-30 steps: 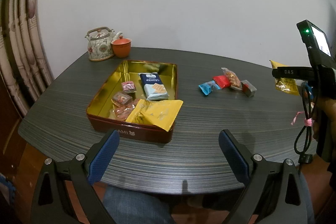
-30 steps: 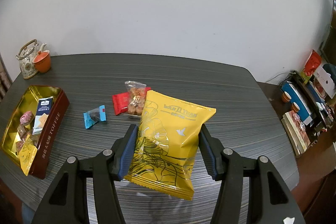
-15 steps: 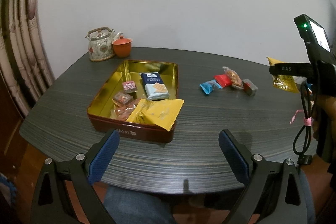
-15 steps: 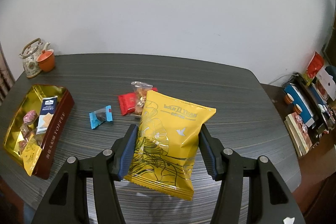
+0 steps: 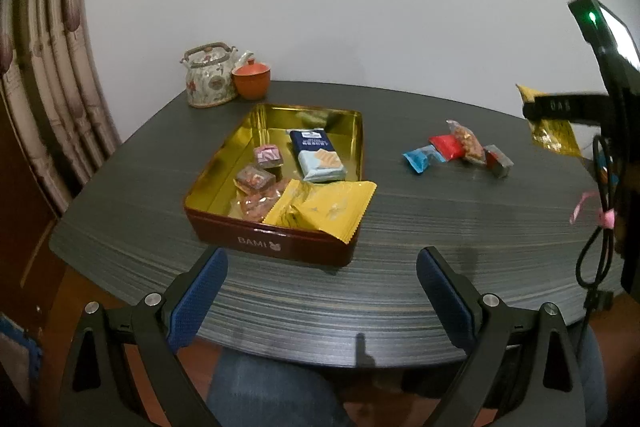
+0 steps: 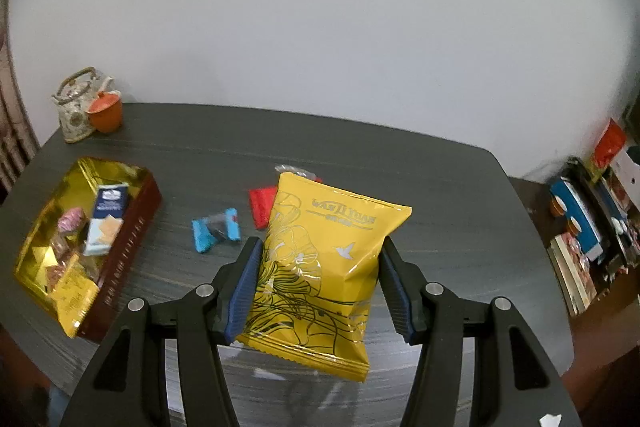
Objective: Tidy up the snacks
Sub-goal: 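Carry the large yellow bag into the gold tin and release it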
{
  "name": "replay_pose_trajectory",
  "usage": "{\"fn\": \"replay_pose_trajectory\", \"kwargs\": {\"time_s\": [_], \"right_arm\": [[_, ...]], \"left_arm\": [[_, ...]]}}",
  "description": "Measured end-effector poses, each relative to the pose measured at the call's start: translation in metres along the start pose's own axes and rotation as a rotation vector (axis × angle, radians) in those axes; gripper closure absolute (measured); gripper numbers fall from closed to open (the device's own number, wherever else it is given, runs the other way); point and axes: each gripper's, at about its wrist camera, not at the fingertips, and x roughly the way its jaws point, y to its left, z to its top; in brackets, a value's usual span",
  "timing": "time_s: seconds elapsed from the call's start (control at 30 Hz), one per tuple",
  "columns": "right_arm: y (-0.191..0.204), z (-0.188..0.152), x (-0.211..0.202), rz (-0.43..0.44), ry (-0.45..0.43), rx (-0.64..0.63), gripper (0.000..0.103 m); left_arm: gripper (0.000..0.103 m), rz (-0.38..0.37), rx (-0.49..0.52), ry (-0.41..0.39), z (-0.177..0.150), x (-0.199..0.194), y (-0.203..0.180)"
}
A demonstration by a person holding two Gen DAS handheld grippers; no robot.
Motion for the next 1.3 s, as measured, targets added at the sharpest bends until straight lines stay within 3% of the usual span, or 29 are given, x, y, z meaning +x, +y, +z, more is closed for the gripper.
{"fn": "replay_pose_trajectory", "kwargs": {"time_s": [0.27, 0.57, 0.87, 1.13, 1.17, 1.27, 1.3], "right_arm": [[0.036, 0.024, -0.006, 0.050, -0.041, -0.078, 0.050], [0.118, 0.046, 0.006, 0.182, -0.051, -0.217, 0.050], [0.208, 0.036, 0.028, 0.307, 0.000, -0.343, 0.050], [0.239, 0.020, 0.047, 0.351, 0.056, -0.392, 0.048], [0.239, 0.019, 0.047, 0.369, 0.059, -0.385, 0.044], [0.233, 0.018, 0.046, 0.363, 0.024, -0.366, 0.015], [0.229, 0.018, 0.044, 0.357, 0.006, -0.357, 0.010]], "left_arm": [[0.008, 0.042, -0.007, 0.008, -0.006, -0.004, 0.010], [0.008, 0.136, -0.071, 0.040, -0.022, -0.004, 0.046], [0.008, 0.184, -0.126, 0.087, -0.038, -0.001, 0.073], [0.008, 0.182, -0.137, 0.105, -0.040, 0.006, 0.076], [0.008, 0.180, -0.137, 0.107, -0.040, 0.008, 0.075], [0.008, 0.171, -0.130, 0.111, -0.041, 0.010, 0.073], [0.008, 0.173, -0.121, 0.108, -0.041, 0.010, 0.071]]}}
